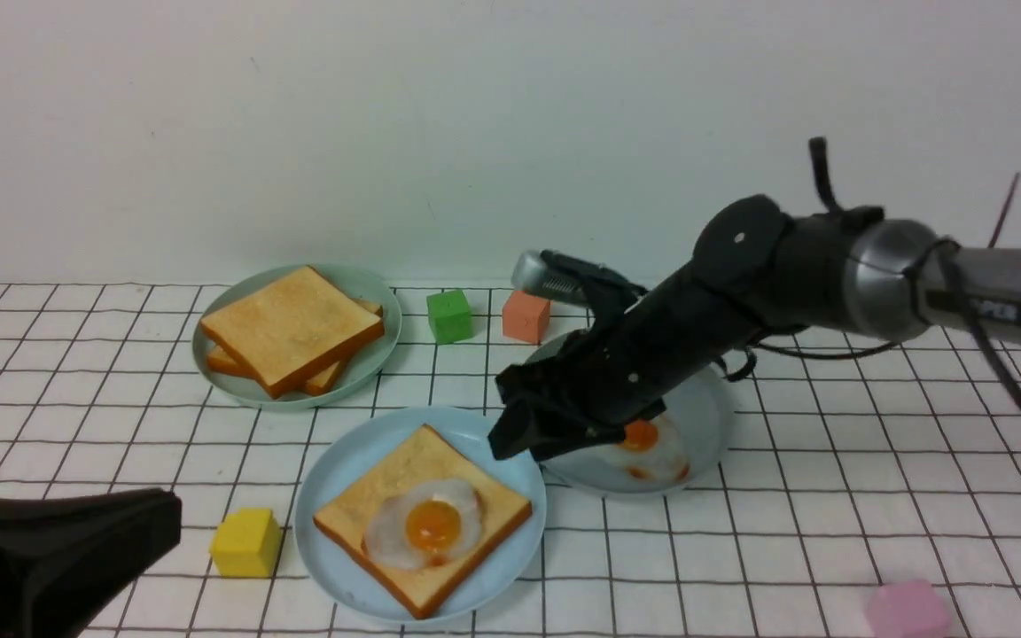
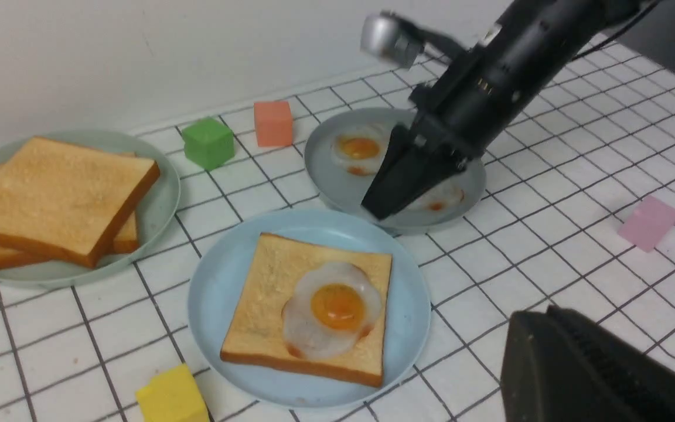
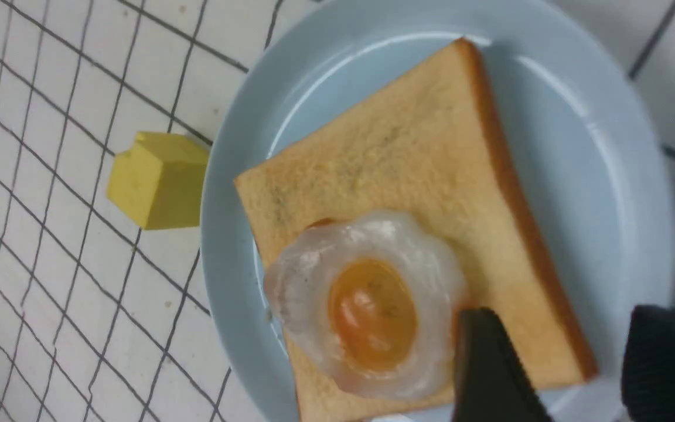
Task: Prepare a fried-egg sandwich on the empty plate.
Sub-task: Use the left arm to grab a slice of bread
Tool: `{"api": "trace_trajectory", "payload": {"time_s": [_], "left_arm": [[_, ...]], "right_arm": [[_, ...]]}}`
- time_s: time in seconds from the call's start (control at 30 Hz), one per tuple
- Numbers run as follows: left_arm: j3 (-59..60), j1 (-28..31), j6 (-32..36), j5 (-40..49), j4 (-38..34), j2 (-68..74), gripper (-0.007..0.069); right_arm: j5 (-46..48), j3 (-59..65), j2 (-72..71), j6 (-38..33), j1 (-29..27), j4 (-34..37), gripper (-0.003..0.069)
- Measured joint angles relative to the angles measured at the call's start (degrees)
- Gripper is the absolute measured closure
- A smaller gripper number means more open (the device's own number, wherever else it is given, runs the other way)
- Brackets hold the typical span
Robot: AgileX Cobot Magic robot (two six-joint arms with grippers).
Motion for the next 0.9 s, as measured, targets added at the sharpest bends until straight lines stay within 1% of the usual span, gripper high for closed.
{"api": "trace_trajectory", "payload": {"time_s": [0.07, 0.13, 0.17, 0.2, 0.23, 0.27, 0.3, 0.33, 0.37, 0.4, 0.47, 0.53, 0.6, 0.63, 0.67, 0.8, 0.87, 0.9], "left_arm": [[0.0, 0.0, -1.2, 0.1, 0.4, 1.8, 0.0615], [-0.7, 0.0, -2.5, 0.2, 0.9, 4.8, 0.0615], [-1.5, 0.0, -3.3, 0.6, 1.0, 6.4, 0.0615], [-1.9, 0.0, -3.8, 0.8, 1.1, 7.3, 0.0615], [-4.4, 0.0, -5.9, 2.2, 1.5, 11.4, 0.0615], [-6.4, 0.0, -7.3, 3.9, 1.8, 14.3, 0.0615], [-6.8, 0.0, -7.5, 3.9, 2.0, 15.6, 0.0615], [-10.9, 0.0, -8.9, 7.7, 3.1, 20.9, 0.0615], [-13.2, 0.0, -9.2, 9.4, 3.7, 24.4, 0.0615], [-13.7, 0.0, -9.2, 9.8, 4.0, 25.8, 0.0615], [-19.3, 0.2, -9.3, 13.8, 6.1, 33.5, 0.063], [-23.6, 1.9, -8.3, 15.2, 6.4, 39.6, 0.0638], [-27.4, 4.8, -6.0, 15.5, 5.5, 44.4, 0.0638], [-29.8, 7.3, -3.6, 15.6, 4.3, 47.3, 0.0638], [-30.2, 7.8, -3.1, 15.6, 3.7, 47.8, 0.0638], [-38.7, 17.5, 9.2, 15.9, -3.8, 58.5, 0.0638], [-40.2, 19.2, 11.3, 15.9, -5.0, 60.5, 0.0638], [-42.6, 21.6, 14.3, 15.9, -5.9, 63.6, 0.0638]], "right_arm": [[2.6, 0.0, -3.3, 0.9, -1.2, -3.0, 0.0388], [5.3, 0.0, -7.9, 2.1, -1.9, -7.6, 0.0456], [6.9, 0.1, -10.2, 3.0, -2.1, -10.0, 0.0503], [7.2, 0.2, -11.4, 3.5, -2.1, -10.6, 0.0512], [9.7, 0.9, -16.3, 6.0, -2.1, -16.1, 0.0595], [10.7, 1.6, -19.5, 7.8, -2.1, -19.0, 0.0633], [10.8, 2.0, -20.8, 8.6, -2.1, -19.5, 0.0639], [11.7, 4.0, -26.2, 11.7, -2.1, -24.0, 0.0666], [11.8, 5.6, -29.6, 13.4, -2.1, -26.2, 0.0667], [11.9, 6.3, -31.0, 14.0, -2.1, -26.6, 0.0667], [11.9, 10.9, -38.8, 17.0, -2.1, -30.0, 0.0662], [11.5, 15.7, -45.9, 18.2, -2.1, -31.1, 0.0655], [11.0, 20.1, -52.3, 18.9, -2.1, -31.3, 0.0652], [10.1, 22.8, -56.4, 19.0, -2.1, -31.4, 0.0652], [10.1, 23.2, -57.1, 19.1, -2.1, -31.5, 0.0652], [7.0, 31.0, -71.2, 19.2, -2.1, -31.5, 0.0651], [6.7, 31.8, -73.5, 19.2, -2.1, -31.6, 0.065], [6.4, 32.6, -76.6, 19.2, -2.1, -31.9, 0.0649]]}}
